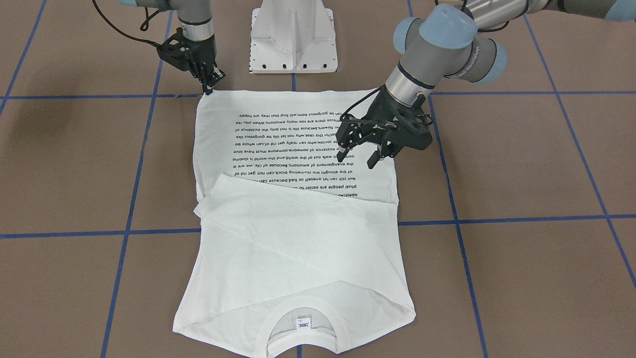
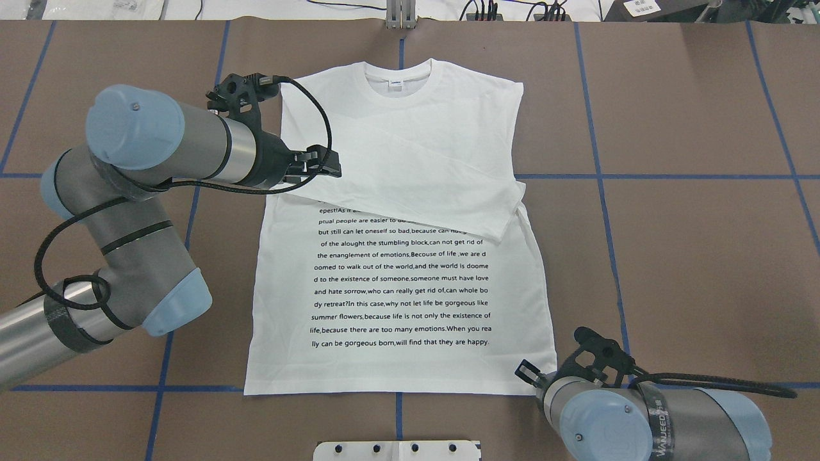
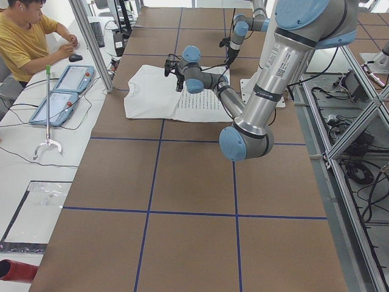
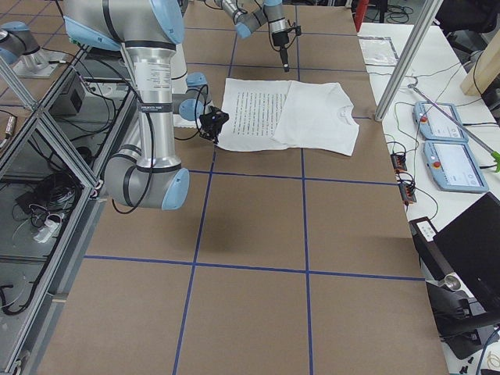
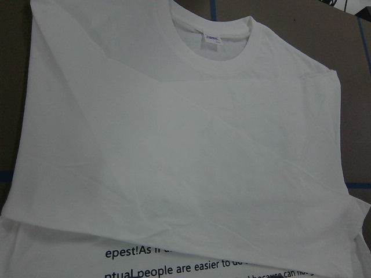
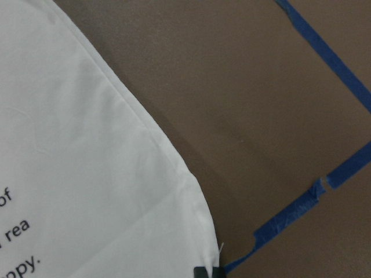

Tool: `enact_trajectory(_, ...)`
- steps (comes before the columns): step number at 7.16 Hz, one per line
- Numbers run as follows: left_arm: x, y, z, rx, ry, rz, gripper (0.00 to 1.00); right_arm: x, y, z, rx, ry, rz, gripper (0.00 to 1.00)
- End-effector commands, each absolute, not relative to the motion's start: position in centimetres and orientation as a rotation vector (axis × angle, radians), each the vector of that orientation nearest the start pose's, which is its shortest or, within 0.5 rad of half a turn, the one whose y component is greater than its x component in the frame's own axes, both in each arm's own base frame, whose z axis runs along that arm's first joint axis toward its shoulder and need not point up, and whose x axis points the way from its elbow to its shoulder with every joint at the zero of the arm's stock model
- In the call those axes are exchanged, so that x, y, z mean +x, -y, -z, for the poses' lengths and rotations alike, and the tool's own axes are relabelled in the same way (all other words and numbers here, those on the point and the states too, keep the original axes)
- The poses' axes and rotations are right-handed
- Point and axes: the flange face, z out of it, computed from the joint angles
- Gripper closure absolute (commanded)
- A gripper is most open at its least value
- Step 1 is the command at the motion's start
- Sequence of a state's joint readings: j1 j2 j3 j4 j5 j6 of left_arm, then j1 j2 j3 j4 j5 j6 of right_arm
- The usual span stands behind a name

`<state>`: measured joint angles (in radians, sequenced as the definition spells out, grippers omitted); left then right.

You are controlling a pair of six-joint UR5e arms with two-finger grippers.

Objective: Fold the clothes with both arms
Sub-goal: 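Grasp both hem corners nearest the robot with left and right grippers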

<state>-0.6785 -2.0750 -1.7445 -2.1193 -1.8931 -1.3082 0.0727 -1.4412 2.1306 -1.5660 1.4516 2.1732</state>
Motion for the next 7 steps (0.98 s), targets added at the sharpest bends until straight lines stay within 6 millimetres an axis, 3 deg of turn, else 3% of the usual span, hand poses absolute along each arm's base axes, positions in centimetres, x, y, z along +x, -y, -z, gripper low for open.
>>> enact_trajectory(1,42.7,47.2,-24.3,0.200,-1.203,0.272,0.20,-48.0,17.9,-33.6,-0.093,0.732,-0.684,1.00)
enact_trajectory(2,42.2,45.3,-26.4,0.112,-1.197,0.338,0.20,-47.8,17.9,-33.2,-0.096,0.740,-0.681,1.00)
enact_trajectory(4,42.3,33.3,-31.2,-0.023,-1.155,0.355,0.20,-47.8,17.9,-33.3,-0.098,0.740,-0.681,1.00)
enact_trajectory(5,43.8,28.3,-32.7,-0.031,-1.117,0.382,0.21,-47.8,18.0,-33.3,-0.097,0.740,-0.682,1.00)
enact_trajectory(7,45.1,24.8,-35.1,-0.083,-1.027,0.375,0.21,-47.7,18.1,-33.1,-0.096,0.745,-0.684,1.00)
